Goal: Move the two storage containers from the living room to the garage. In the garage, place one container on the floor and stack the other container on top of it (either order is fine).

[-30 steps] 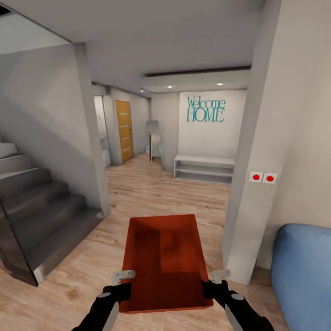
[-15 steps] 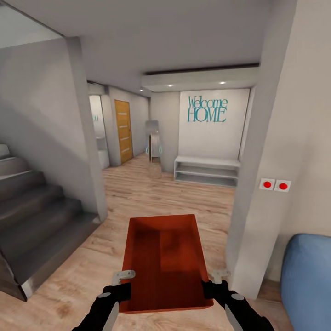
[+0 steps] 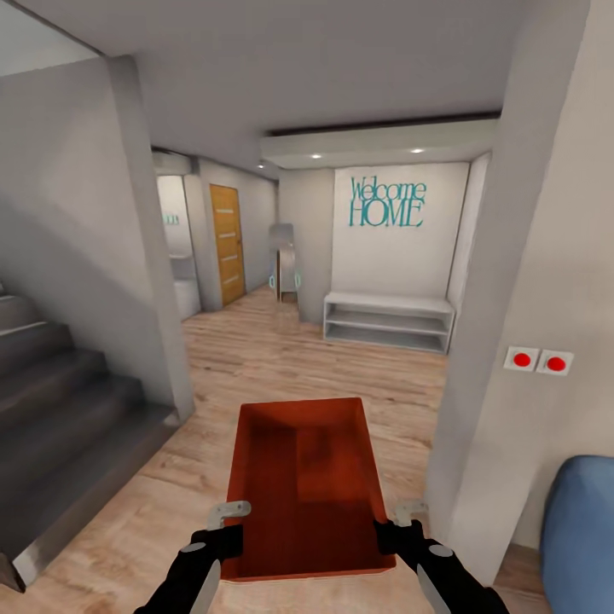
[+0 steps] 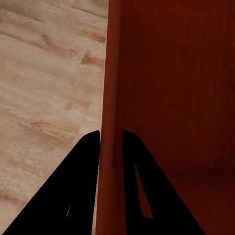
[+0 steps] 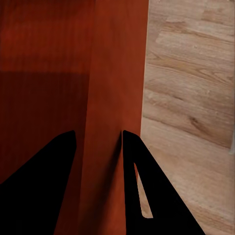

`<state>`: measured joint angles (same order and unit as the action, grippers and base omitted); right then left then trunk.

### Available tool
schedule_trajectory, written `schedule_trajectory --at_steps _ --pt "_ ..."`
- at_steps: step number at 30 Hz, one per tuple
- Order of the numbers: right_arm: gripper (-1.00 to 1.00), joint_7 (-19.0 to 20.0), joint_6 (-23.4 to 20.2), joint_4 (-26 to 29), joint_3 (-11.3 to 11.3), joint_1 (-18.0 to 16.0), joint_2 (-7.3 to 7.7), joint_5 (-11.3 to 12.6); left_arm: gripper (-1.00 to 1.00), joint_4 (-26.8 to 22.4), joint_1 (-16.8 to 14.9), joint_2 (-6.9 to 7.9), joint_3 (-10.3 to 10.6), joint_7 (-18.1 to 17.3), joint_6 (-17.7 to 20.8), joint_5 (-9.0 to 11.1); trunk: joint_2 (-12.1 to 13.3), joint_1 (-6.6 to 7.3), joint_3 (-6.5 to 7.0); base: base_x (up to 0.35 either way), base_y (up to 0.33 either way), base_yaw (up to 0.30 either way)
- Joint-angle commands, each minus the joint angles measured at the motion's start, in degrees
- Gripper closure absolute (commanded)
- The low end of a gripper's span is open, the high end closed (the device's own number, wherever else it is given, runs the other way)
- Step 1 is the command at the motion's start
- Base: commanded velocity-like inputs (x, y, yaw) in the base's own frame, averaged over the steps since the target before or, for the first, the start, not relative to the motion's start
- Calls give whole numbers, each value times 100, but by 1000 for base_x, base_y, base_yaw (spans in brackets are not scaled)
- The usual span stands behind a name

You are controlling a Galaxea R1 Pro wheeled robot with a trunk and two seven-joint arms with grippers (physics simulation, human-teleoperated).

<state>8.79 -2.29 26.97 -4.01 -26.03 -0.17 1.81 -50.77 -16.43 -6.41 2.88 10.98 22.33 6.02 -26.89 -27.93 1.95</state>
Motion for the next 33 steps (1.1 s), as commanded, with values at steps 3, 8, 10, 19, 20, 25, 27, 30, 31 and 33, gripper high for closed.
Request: schedule_trajectory --at_steps 3,8,10,19,20,25,27,30,31,33 --pt "100 255 -26 2 41 1 -44 48 100 -20 0 0 -25 70 -9 -162 -4 -5 -2 325 0 0" --pt "100 255 -26 2 41 2 -44 48 100 -20 0 0 -25 70 -9 -162 -4 -5 -2 325 0 0" --pt "100 255 -26 2 41 2 -44 48 100 -20 0 0 -25 70 -9 -162 -4 -5 -2 325 0 0" --pt "100 255 -19 1 49 0 -44 43 100 -20 0 0 -25 70 -9 -162 -4 -5 -2 325 0 0" --pt "100 255 -18 2 49 1 -44 42 100 -20 0 0 -25 71 -9 -162 -4 -5 -2 325 0 0" --pt "100 255 -17 2 50 0 -44 39 100 -20 0 0 -25 71 -9 -162 -4 -5 -2 325 0 0" --pt "100 255 -17 2 50 -2 -44 39 100 -20 0 0 -25 71 -9 -162 -4 -5 -2 325 0 0" --pt "100 255 -17 2 50 1 -44 39 100 -20 0 0 -25 71 -9 -162 -4 -5 -2 325 0 0" --pt "100 255 -17 2 47 -1 -44 41 100 -20 0 0 -25 72 -9 -162 -4 -5 -2 325 0 0" --pt "100 255 -18 1 48 0 -44 41 100 -20 0 0 -25 71 -9 -162 -4 -5 -2 325 0 0"
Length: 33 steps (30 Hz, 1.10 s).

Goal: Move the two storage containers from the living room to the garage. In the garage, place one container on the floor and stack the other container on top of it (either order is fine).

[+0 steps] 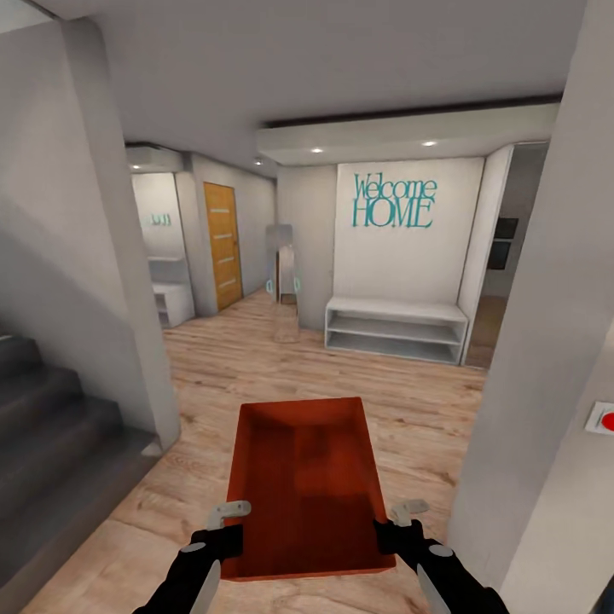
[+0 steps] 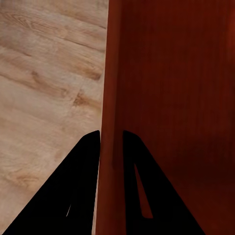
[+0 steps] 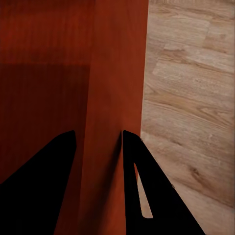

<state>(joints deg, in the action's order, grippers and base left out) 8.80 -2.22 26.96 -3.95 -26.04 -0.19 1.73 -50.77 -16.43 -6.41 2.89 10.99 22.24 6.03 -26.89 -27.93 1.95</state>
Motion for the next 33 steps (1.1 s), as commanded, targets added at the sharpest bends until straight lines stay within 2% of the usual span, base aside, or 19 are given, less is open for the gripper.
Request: schedule_trajectory --at_steps 1,33 --pt "100 254 -25 2 42 1 -43 48 100 -21 0 0 -26 70 0 -164 -4 -5 -2 325 0 0" --pt "100 246 -29 2 34 3 -34 64 100 -21 0 0 -26 70 0 -164 -4 -5 -2 325 0 0"
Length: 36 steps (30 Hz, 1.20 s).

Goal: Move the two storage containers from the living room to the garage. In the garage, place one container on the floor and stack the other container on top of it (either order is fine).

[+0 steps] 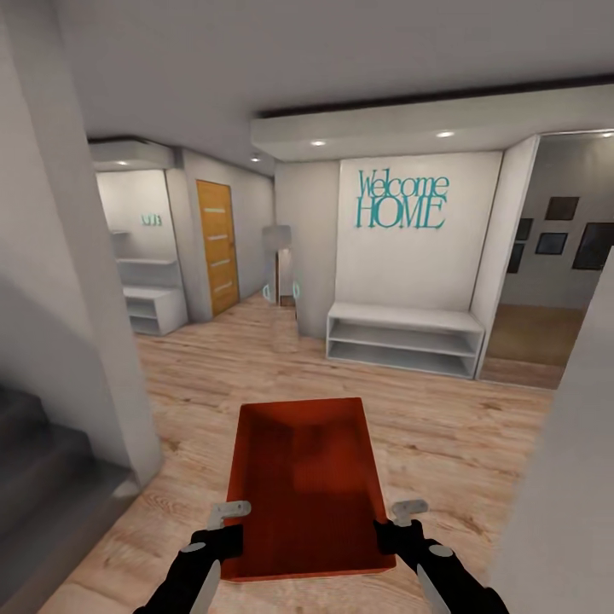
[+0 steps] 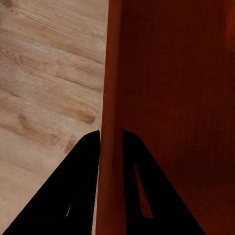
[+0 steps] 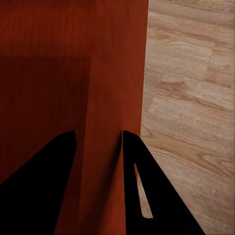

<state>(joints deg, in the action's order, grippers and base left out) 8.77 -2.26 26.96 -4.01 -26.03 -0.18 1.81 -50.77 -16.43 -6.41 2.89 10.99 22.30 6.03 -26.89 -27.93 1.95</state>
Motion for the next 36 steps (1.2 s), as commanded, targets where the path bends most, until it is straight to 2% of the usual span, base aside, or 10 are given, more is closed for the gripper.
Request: schedule_trajectory --at_steps 1,19,36 --pt "100 249 -24 0 41 -1 -35 59 100 -20 0 0 -25 70 -6 -163 -4 -5 -2 325 0 0" --pt "100 257 -21 2 43 1 -35 56 100 -19 0 0 -25 70 -6 -163 -4 -5 -2 325 0 7" --pt "100 261 -22 2 41 1 -35 48 100 -19 0 0 -25 70 -6 -163 -4 -5 -2 325 0 230"
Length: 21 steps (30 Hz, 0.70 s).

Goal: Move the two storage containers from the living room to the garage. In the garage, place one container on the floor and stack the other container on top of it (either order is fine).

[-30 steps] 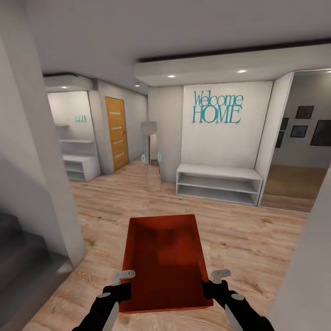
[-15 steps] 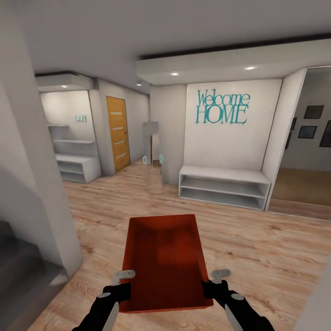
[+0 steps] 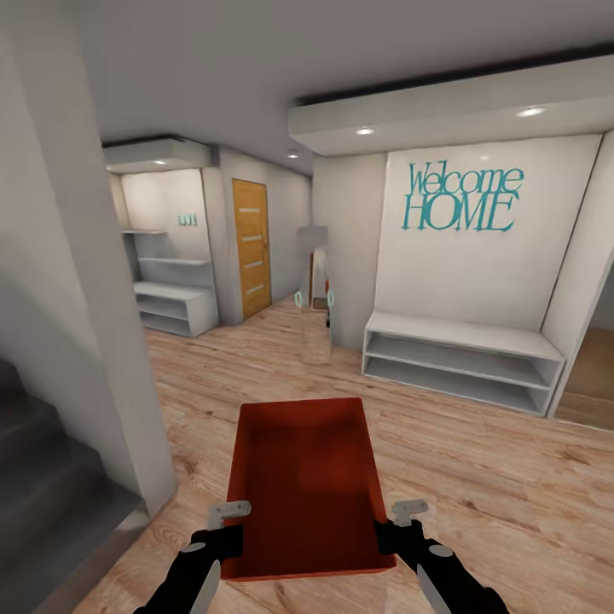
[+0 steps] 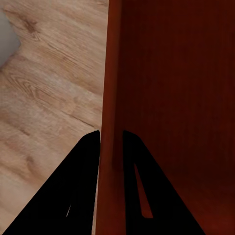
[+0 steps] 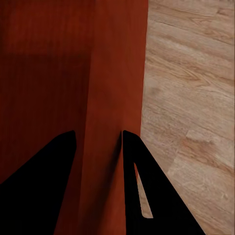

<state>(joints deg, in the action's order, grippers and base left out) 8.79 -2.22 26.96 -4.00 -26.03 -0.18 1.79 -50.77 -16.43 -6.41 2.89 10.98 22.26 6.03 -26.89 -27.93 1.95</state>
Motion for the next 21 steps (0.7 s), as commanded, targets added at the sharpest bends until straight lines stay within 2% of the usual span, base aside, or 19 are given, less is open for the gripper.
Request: schedule_trajectory --at_steps 1,21 --pt "100 261 -25 3 40 1 -35 50 100 -20 -1 0 -25 70 -2 -164 -4 -5 -2 325 0 80" --pt "100 264 -24 2 45 1 -35 41 100 -19 -1 0 -25 70 -2 -164 -4 -5 -2 325 0 6"
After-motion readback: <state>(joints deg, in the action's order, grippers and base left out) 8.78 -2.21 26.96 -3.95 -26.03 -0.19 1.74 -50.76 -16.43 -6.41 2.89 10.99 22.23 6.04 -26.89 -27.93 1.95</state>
